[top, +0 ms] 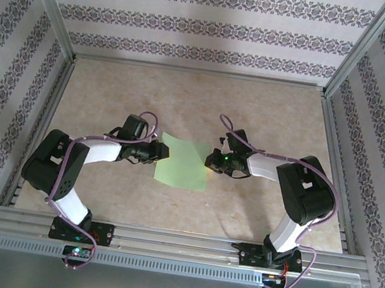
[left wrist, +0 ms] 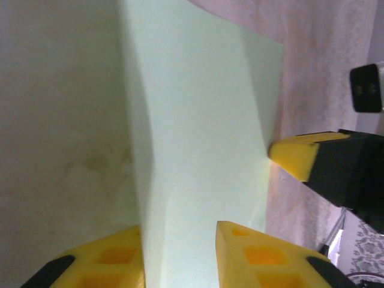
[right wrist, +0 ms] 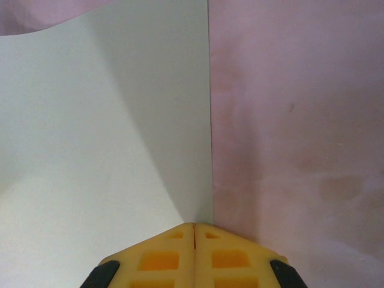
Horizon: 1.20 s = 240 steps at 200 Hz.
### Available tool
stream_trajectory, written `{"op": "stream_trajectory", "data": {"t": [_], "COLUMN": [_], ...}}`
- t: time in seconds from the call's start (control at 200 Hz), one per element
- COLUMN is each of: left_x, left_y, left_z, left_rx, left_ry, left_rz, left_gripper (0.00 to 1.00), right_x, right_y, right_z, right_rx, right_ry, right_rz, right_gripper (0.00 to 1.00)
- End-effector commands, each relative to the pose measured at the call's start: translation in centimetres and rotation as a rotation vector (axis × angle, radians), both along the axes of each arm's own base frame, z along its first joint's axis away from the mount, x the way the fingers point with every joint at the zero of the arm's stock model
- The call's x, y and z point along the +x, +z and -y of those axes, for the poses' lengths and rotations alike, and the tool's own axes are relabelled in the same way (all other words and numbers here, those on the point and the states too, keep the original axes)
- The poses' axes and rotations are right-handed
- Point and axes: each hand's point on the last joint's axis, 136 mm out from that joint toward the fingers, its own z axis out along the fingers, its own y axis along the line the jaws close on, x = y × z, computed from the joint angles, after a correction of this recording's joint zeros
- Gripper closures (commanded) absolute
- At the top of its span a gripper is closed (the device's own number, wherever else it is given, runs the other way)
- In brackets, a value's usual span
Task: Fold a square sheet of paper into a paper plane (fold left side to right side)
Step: First fold in half a square sheet of paper at the center of the table.
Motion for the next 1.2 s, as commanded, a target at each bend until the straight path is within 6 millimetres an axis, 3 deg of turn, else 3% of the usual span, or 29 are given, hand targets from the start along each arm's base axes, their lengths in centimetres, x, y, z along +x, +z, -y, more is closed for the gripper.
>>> {"op": "stream_trajectory", "data": {"t": [0.0, 0.245, 0.445, 0.675, 0.814, 1.194], "left_x": [0.8, 1.1, 1.2, 1.0, 0.9, 1.0], "left_y": [3.1, 5.1, 5.8, 4.5, 3.5, 1.8], "left_z": [1.5, 4.1, 7.1, 8.9, 8.8, 9.4], "left_rx": [-0.047, -0.079, -0.124, -0.108, -0.066, -0.052], "left_ry": [-0.040, -0.089, -0.141, -0.181, -0.190, -0.182], "left_rz": [0.076, 0.126, 0.143, 0.124, 0.116, 0.096], "left_gripper": [0.64, 0.46, 0.42, 0.41, 0.47, 0.85], "right_x": [-0.8, -0.8, -0.9, -1.0, -0.9, -0.6], "right_y": [-1.8, -1.7, -1.7, -1.5, -1.4, -0.6], "right_z": [0.7, 0.5, 0.2, 0.2, 0.1, -0.2], "right_rx": [-0.072, -0.080, -0.081, -0.082, -0.080, -0.064], "right_ry": [0.017, 0.026, 0.031, 0.034, 0.036, 0.033], "right_rz": [-0.027, -0.022, -0.020, -0.015, -0.010, 0.003], "right_gripper": [0.96, 0.96, 0.96, 0.96, 0.96, 0.96]}}
